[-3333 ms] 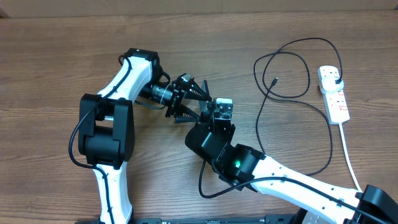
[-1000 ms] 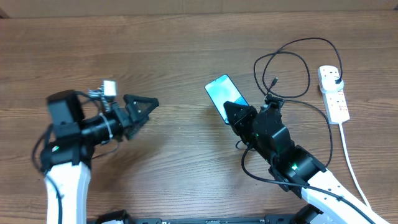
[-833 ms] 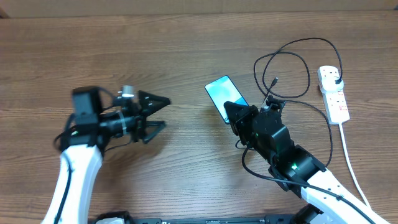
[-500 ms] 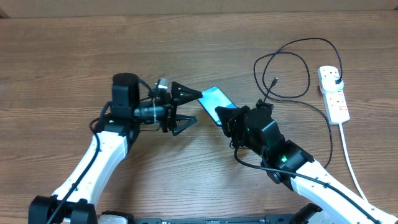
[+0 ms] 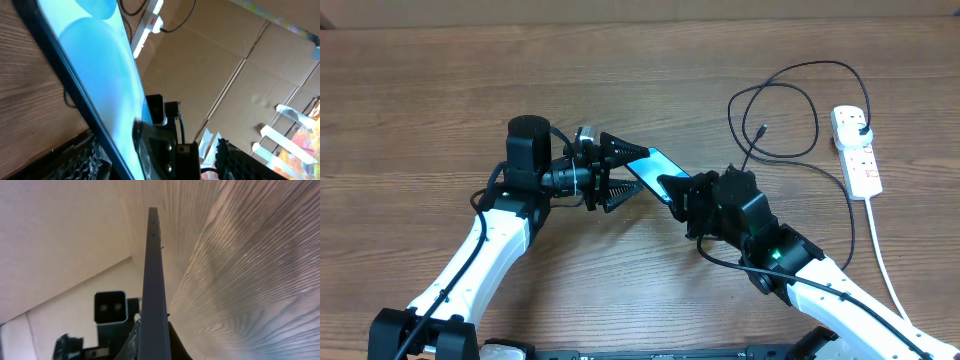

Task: Plug charger to phone and switch on socket

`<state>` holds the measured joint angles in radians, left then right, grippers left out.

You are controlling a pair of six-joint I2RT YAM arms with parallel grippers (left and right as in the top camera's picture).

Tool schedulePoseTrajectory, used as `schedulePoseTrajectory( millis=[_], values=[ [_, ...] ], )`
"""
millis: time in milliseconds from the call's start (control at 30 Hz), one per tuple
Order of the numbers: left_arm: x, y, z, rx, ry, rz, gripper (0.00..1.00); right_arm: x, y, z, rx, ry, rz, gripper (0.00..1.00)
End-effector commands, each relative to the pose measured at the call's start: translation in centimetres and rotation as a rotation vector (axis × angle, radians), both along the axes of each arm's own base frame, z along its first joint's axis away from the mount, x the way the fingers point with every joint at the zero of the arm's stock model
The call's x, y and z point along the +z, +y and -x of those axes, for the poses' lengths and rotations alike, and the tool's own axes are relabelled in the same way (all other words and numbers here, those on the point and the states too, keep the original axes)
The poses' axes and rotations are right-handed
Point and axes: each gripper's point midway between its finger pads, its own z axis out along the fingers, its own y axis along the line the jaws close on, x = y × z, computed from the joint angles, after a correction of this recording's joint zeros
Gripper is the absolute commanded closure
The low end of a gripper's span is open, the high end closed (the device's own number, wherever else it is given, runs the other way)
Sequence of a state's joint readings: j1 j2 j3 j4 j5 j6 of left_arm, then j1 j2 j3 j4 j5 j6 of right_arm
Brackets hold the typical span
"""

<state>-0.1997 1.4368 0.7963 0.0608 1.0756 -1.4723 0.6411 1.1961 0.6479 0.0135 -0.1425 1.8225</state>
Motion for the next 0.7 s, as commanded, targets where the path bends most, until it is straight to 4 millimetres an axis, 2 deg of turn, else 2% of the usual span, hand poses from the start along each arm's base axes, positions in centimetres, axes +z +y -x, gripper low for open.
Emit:
schedulePoseTrajectory(
  millis=[0, 200, 400, 667],
  values=[
    [-0.2, 0.0, -0.3, 0.012, 0.003, -0.008, 0.23, 1.4, 0.6, 0.1, 0.024, -0.019, -0.043, 0.96],
    [-0.3, 0.1, -0.5, 0.013, -0.038, -0.025, 0.23, 1.8, 0.6, -0.3, 0.017, -0.044, -0.047, 0.96],
    [-0.8, 0.5, -1.3, 0.065, -0.044, -0.06, 0.24, 2.1, 1.6, 0.8, 0.093, -0.028, -0.079, 0.96],
    [-0.9, 0.5, -1.4, 0.107, 0.075, -0.03, 0.34, 2.5, 1.8, 0.8, 0.1, -0.036, -0.098, 0.96]
  ],
)
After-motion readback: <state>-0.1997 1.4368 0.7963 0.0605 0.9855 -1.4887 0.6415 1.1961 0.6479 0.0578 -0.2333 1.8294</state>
